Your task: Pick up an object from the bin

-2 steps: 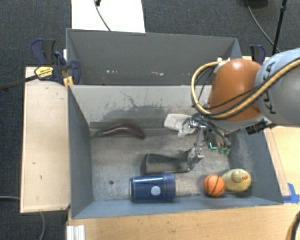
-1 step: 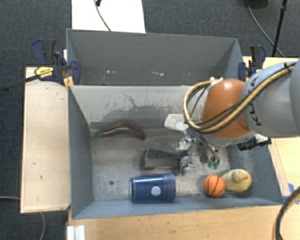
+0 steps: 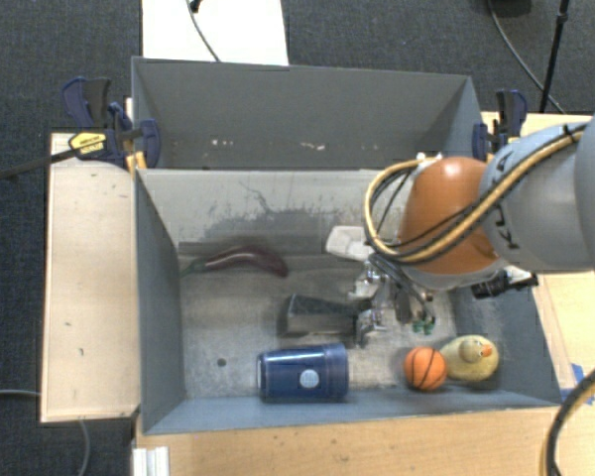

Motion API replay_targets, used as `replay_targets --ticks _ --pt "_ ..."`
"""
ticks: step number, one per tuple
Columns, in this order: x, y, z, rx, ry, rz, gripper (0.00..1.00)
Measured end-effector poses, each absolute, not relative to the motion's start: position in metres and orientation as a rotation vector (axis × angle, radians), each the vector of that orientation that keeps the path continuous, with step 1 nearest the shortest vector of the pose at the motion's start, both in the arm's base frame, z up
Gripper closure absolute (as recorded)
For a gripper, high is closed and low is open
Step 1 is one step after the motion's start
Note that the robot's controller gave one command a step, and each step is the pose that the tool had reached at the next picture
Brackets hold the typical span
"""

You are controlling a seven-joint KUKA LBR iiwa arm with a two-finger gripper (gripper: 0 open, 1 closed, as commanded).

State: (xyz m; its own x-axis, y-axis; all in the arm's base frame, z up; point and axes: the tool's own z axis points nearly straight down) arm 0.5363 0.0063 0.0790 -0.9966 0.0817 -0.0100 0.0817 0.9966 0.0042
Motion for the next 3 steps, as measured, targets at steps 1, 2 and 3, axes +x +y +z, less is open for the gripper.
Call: replay_targets --ticks 1,2,3 --pt "0.538 0.005 0.194 0.015 3.144 -0.001 1.00" --pt "0.538 0.005 0.194 0.015 3.145 -0.001 1.00" --pt "0.554 0.003 0.208 -0.188 3.146 0.001 1.00"
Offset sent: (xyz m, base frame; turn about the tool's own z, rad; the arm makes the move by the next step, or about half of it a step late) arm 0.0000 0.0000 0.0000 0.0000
